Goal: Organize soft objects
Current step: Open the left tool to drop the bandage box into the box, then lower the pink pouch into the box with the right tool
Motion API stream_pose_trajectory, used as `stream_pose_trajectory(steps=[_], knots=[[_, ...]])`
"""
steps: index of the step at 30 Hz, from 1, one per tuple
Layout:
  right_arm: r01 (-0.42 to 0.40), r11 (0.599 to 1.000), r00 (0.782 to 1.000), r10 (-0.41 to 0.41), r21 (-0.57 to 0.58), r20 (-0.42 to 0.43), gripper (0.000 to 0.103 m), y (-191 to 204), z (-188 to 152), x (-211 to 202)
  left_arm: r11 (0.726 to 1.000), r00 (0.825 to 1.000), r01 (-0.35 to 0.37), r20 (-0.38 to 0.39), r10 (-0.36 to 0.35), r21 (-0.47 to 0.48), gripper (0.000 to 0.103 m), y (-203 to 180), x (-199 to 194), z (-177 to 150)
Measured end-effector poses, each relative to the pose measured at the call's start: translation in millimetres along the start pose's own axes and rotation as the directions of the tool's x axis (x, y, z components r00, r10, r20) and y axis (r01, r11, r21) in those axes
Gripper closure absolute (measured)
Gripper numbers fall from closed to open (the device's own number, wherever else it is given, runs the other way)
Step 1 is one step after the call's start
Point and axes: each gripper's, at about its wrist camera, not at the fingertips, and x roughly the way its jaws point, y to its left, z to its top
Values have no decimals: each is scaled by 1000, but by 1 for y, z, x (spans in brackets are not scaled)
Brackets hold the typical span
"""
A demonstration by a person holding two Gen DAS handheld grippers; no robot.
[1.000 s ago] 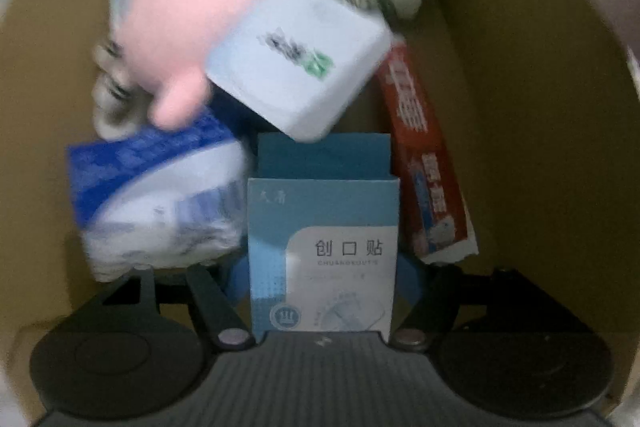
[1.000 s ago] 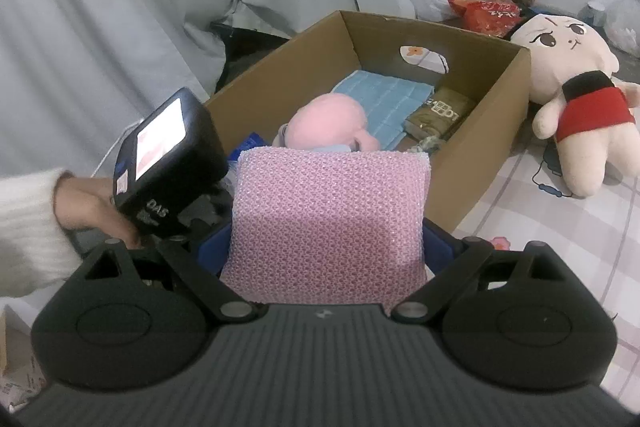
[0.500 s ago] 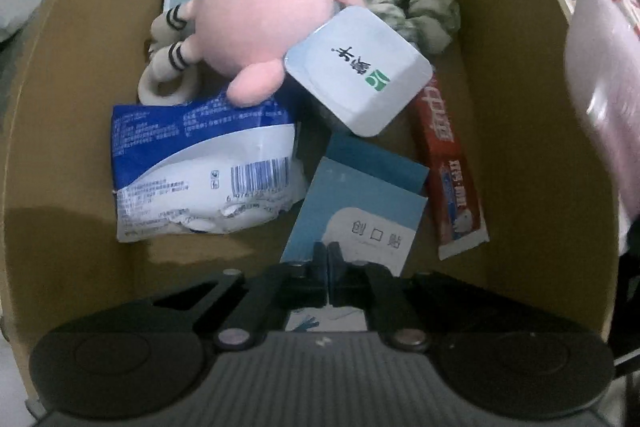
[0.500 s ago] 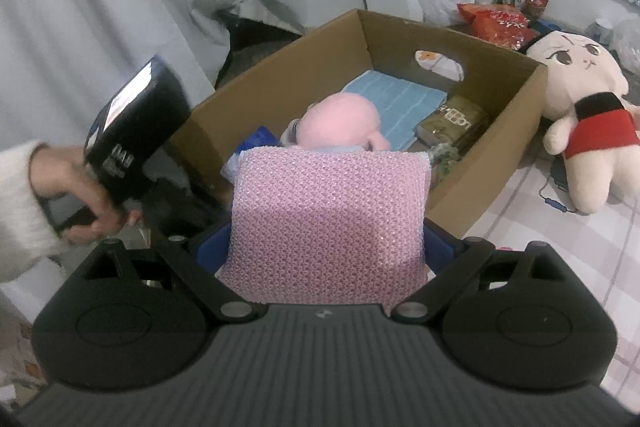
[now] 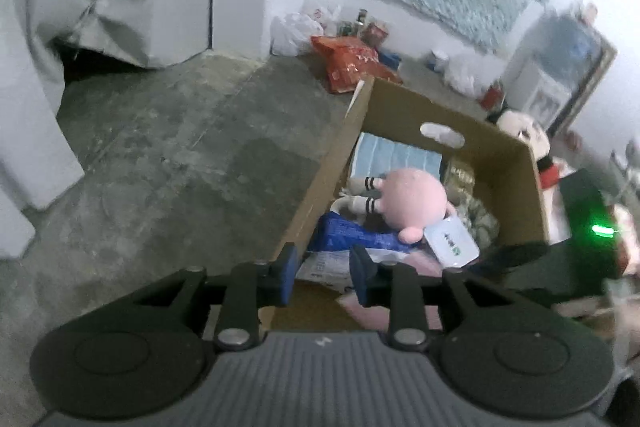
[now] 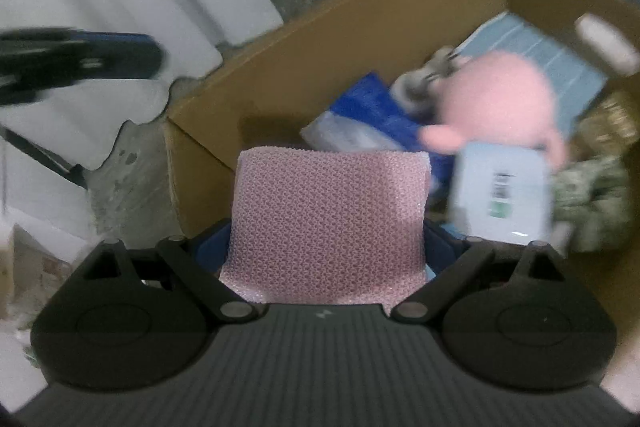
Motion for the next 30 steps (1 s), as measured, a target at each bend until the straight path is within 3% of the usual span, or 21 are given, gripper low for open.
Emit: stream_pose_trajectory(steps=[3, 5, 6, 9, 11, 14, 16, 19, 20, 21, 22, 24, 27, 30], knots=[[-38, 976, 998, 49, 215, -43, 2, -5, 18, 29, 996, 999, 40, 23, -38, -74, 66, 10, -4, -4], [-110, 908, 992, 124, 403, -10, 1, -20, 22, 43, 995, 998, 60, 27, -58, -84, 60, 13, -4, -11], [-122, 883, 989, 145, 454, -16, 0, -24, 22, 49, 995, 998, 60, 27, -58, -77, 56, 13, -4, -13], [-176, 810, 968, 246, 560, -52, 1, -32, 14, 68, 999, 999, 30, 27, -29, -40, 56, 7, -1, -16], [-194, 814, 965, 258, 547, -41, 1, -36, 11, 64, 999, 1000, 13, 24, -13, -35, 56, 8, 1, -18], [-145, 850, 980, 194, 506, -45, 1, -44, 9, 48, 1000, 1000, -15, 21, 15, -11, 55, 6, 4, -19], [-139, 851, 977, 202, 506, -71, 1, -51, 5, 42, 1000, 1000, -9, 9, 9, 7, 55, 5, 6, -20], [-173, 804, 965, 255, 569, -66, 0, -64, -2, 42, 997, 1000, 4, -29, -2, 77, 55, -8, 14, -22], [-187, 778, 961, 271, 600, -52, 0, -69, -3, 46, 996, 999, 6, -37, -2, 91, 55, -11, 16, -22], [-224, 726, 950, 311, 651, -19, 0, -73, -5, 52, 995, 999, 3, -38, 1, 97, 52, -14, 17, -22], [-267, 682, 934, 357, 681, 9, 1, -73, -6, 58, 995, 999, -2, -36, 5, 100, 49, -17, 17, -21], [-325, 622, 902, 429, 712, 38, 1, -66, -3, 72, 996, 1000, -5, -23, 7, 85, 29, -16, 15, -19], [-349, 607, 875, 484, 714, 16, 0, -52, 1, 84, 998, 1000, -29, -3, 29, 59, 15, -13, 7, -19], [-384, 607, 848, 529, 696, 7, 0, -48, 3, 89, 995, 999, -54, -3, 54, 87, 15, -14, 3, -23]])
